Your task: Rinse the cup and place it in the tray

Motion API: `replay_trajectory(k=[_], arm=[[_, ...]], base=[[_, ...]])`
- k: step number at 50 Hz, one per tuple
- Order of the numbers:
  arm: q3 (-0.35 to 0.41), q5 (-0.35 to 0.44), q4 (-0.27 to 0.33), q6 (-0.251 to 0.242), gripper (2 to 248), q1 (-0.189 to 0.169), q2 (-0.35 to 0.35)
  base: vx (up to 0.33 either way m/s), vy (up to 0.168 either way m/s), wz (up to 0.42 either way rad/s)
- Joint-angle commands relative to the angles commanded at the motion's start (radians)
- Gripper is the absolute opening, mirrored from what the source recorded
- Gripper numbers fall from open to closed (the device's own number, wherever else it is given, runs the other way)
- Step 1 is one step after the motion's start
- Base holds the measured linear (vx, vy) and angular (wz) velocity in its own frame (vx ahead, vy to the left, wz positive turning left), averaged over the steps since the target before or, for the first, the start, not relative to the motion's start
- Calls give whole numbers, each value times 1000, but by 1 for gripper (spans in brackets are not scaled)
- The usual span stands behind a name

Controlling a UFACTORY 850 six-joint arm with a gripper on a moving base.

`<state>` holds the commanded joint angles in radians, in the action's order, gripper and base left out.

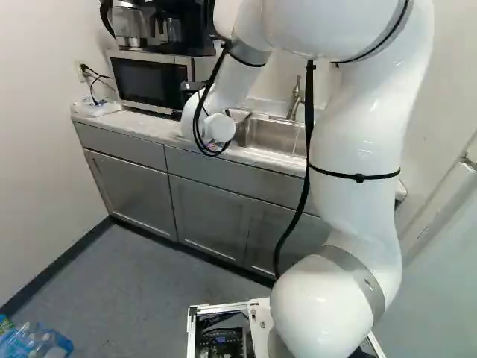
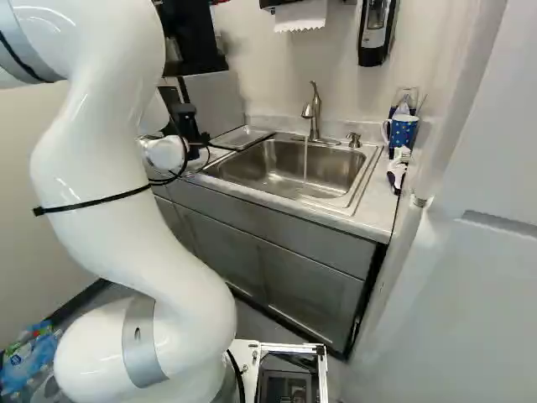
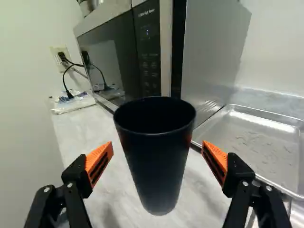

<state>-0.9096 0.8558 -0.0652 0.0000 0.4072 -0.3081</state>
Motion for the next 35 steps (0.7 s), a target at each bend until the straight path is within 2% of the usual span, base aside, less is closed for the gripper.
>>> replay_trajectory(k=[24,25,29,30,35], arm=[[0,14,0,0,241,0,0],[0,14,0,0,204,0,0],[0,14,0,0,204,0,0],[0,14,0,0,166,0,0],[0,14,0,0,166,0,0]], base=[[0,0,0],[0,0,0],[0,0,0],[0,0,0],[0,0,0]])
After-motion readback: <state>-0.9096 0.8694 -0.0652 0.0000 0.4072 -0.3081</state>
